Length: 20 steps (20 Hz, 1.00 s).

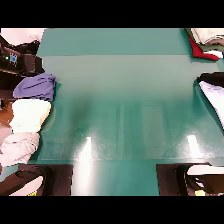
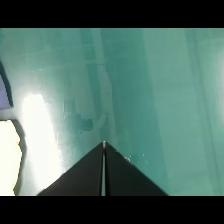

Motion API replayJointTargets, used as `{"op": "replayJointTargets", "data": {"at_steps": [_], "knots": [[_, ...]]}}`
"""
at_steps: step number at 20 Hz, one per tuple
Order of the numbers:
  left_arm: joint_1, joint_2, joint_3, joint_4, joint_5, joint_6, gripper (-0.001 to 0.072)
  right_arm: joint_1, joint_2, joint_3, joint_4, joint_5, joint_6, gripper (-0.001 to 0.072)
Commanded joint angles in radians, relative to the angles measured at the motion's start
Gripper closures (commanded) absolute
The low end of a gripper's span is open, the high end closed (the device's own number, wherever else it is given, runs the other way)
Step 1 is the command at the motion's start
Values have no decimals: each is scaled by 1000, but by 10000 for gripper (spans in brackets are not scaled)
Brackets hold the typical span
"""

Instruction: Fold the shirts.

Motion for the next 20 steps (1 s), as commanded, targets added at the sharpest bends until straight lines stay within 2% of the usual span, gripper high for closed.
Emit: {"op": "replayJointTargets", "data": {"at_steps": [1,5,6,7,8,12,16,18,19,20], "knots": [[0,0,0,1,-2,6,679,-22,2,-42,-241,179,122,696],[0,0,0,1,-2,32,679,-86,2,-141,-277,291,124,681],[0,0,0,1,-2,32,679,-105,2,-166,-276,316,127,512],[0,0,0,1,-2,32,679,-123,2,-188,-276,334,137,261],[0,0,0,1,-1,32,679,-146,2,-207,-275,353,141,125],[0,0,0,1,11,32,678,-187,31,-231,-248,366,160,138],[0,0,0,1,29,31,678,-142,109,-231,-63,287,159,139],[0,0,0,1,41,31,678,-89,157,-231,78,261,159,144],[0,0,0,1,46,31,678,-57,177,-231,141,255,159,238],[0,0,0,1,53,31,678,-15,200,-231,199,254,156,456]]}}
